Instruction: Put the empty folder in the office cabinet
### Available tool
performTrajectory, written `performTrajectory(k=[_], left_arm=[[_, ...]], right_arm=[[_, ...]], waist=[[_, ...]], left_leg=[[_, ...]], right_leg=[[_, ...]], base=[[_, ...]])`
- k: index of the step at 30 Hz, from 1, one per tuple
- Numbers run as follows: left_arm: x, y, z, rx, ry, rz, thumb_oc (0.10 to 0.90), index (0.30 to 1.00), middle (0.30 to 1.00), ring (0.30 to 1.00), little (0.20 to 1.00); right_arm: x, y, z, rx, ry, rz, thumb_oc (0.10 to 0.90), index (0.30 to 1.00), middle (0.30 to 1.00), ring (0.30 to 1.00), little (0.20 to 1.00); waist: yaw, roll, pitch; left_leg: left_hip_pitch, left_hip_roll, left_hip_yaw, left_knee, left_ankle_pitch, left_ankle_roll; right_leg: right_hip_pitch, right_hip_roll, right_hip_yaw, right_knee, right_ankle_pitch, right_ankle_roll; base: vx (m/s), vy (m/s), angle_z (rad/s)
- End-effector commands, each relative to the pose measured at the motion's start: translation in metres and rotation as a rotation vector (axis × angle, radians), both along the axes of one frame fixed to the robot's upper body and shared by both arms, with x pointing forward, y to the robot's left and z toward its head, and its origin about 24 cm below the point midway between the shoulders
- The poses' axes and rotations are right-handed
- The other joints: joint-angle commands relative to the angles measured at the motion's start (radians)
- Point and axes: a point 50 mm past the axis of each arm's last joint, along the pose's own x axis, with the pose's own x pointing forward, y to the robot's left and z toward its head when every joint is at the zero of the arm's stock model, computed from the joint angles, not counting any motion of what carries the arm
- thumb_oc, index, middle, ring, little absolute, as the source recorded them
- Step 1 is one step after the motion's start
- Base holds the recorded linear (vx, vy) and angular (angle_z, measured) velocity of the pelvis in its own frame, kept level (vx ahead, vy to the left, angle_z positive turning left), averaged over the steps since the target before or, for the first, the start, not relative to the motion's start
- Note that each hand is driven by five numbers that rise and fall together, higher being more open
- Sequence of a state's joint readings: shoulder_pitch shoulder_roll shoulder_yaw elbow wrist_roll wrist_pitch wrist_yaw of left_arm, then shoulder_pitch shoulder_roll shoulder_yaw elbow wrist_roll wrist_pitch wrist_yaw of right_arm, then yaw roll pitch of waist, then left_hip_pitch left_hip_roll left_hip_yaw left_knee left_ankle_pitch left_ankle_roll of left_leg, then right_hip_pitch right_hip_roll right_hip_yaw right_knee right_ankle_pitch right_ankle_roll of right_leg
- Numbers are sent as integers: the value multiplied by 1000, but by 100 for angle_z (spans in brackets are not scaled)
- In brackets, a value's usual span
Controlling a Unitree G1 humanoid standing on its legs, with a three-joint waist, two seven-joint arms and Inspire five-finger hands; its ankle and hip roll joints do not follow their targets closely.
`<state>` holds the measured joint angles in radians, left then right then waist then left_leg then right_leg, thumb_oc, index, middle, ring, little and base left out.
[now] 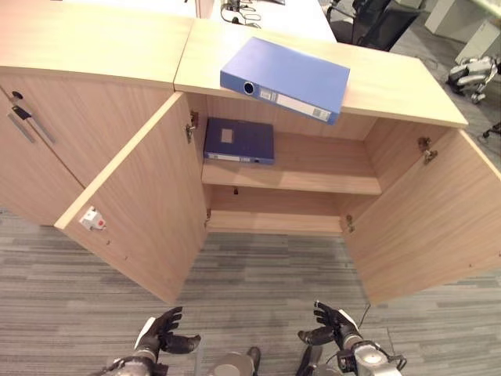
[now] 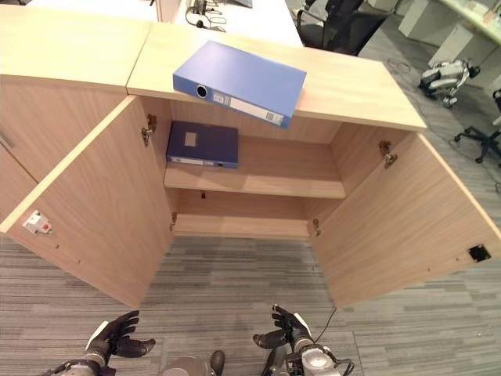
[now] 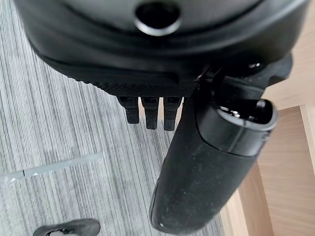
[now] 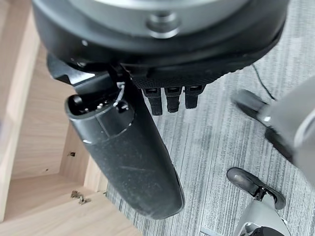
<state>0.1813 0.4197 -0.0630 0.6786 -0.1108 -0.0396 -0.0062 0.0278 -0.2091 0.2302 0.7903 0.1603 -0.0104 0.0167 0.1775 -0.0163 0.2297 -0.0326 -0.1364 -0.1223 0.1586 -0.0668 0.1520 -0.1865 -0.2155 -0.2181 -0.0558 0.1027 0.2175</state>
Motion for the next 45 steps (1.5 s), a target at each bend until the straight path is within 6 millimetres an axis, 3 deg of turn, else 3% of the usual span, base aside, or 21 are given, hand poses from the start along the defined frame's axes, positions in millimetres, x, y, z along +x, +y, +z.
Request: performTrajectory(k=[1, 6, 13, 14, 17, 18, 22, 26, 30, 32, 34, 35, 36, 37, 40, 45], left_arm=[[23, -1, 23, 43, -147, -87, 800, 900, 900, 900, 900], [21, -6, 19, 26, -139, -91, 800, 900, 900, 900, 900], [18, -8, 15, 1, -132, -57, 800, 900, 900, 900, 900], [19, -9, 15, -3, -136, -52, 800, 900, 900, 900, 900], [20, -11, 15, -10, -138, -51, 800, 900, 900, 900, 900], [20, -13, 13, -23, -138, -42, 800, 900, 900, 900, 900], [18, -14, 10, -32, -131, -25, 800, 900, 900, 900, 900], [15, -14, 9, -48, -134, 5, 800, 900, 900, 900, 900], [13, -17, 7, -67, -131, 24, 800, 900, 900, 900, 900], [10, -17, 5, -67, -120, 24, 800, 900, 900, 900, 900], [11, -18, 4, -72, -123, 30, 800, 900, 900, 900, 900], [11, -20, 4, -77, -126, 29, 800, 900, 900, 900, 900], [12, -21, 4, -80, -125, 26, 800, 900, 900, 900, 900], [15, -24, 3, -77, -121, 14, 800, 900, 900, 900, 900], [18, -31, 0, -71, -106, -20, 800, 900, 900, 900, 900], [17, -34, -5, -76, -90, -14, 800, 900, 900, 900, 900]], right_arm=[[30, -21, 26, -56, -164, -24, 800, 900, 900, 900, 900], [21, -29, 23, -69, -142, -45, 800, 900, 900, 900, 900], [22, -37, 25, -98, -145, -24, 800, 900, 900, 900, 900], [25, -40, 28, -108, -155, -23, 800, 900, 900, 900, 900], [27, -42, 29, -112, -160, -26, 800, 900, 900, 900, 900], [31, -47, 32, -129, -170, -25, 800, 900, 900, 900, 900], [33, -47, 33, -128, -177, -23, 800, 900, 900, 900, 900], [32, -49, 33, -137, -171, -20, 800, 900, 900, 900, 900], [32, -56, 33, -156, -165, -48, 800, 900, 900, 900, 900], [32, -56, 32, -149, -162, -63, 800, 900, 900, 900, 900], [32, -61, 32, -169, -152, -60, 800, 900, 900, 900, 900], [33, -64, 33, -178, -152, -60, 800, 900, 900, 900, 900], [34, -67, 35, -189, -158, -65, 800, 900, 900, 900, 900], [37, -75, 38, -211, -167, -83, 800, 900, 900, 900, 900], [35, -81, 39, -218, -166, -124, 800, 900, 900, 900, 900], [31, -76, 33, -216, -143, -114, 800, 900, 900, 900, 900]], waist=[[-11, -17, 17], [-30, -32, -18], [-35, -16, -61], [-30, -12, -64], [-27, -6, -64], [-18, 2, -70], [-13, 11, -76], [2, 25, -62], [5, 35, -22], [-6, 46, -8], [-20, 73, -4], [-23, 77, -2], [-24, 81, 4], [-39, 88, 9], [-67, 110, 6], [-64, 114, 12]], left_leg=[[140, 53, -197, -95, -125, -82], [187, 66, -238, -119, -153, -108], [192, 199, -264, -147, -143, -184], [180, 228, -259, -139, -120, -204], [183, 245, -257, -141, -106, -215], [178, 272, -255, -128, -54, -246], [172, 288, -252, -96, -3, -271], [144, 279, -226, 24, 76, -303], [84, 260, -118, 214, 164, -317], [72, 293, -22, 256, 201, -319], [56, 342, 81, 214, 209, -318], [39, 349, 92, 195, 201, -315], [20, 352, 100, 172, 178, -309], [-2, 337, 98, 87, 131, -302], [-41, 279, 51, -60, 68, -286], [-66, 230, -17, -118, 91, -268]], right_leg=[[-6, 31, 57, 19, 70, -10], [35, 15, 27, 15, 91, -10], [56, 69, -96, 24, 12, -53], [64, 87, -117, 16, -12, -67], [71, 98, -125, 12, -21, -76], [92, 124, -141, -3, -44, -91], [116, 148, -144, -16, -70, -107], [165, 158, -152, -31, -107, -130], [222, 154, -166, -32, -143, -154], [235, 154, -186, -32, -151, -161], [237, 144, -211, -32, -170, -148], [234, 134, -215, -32, -170, -143], [237, 125, -214, -32, -168, -139], [235, 104, -206, -32, -164, -122], [240, 88, -159, -32, -172, -107], [263, 110, -106, -32, -180, -121]], base=[[301, -90, 45], [301, -115, 57], [237, -252, 40], [140, -222, 35], [147, -165, 8], [155, -168, -17], [163, -158, -7], [138, -112, -11], [130, -122, 6], [91, -103, 8], [55, -41, 8], [29, 40, 7], [63, 88, 1], [79, 118, -5], [122, 139, 18], [109, 90, -42]])
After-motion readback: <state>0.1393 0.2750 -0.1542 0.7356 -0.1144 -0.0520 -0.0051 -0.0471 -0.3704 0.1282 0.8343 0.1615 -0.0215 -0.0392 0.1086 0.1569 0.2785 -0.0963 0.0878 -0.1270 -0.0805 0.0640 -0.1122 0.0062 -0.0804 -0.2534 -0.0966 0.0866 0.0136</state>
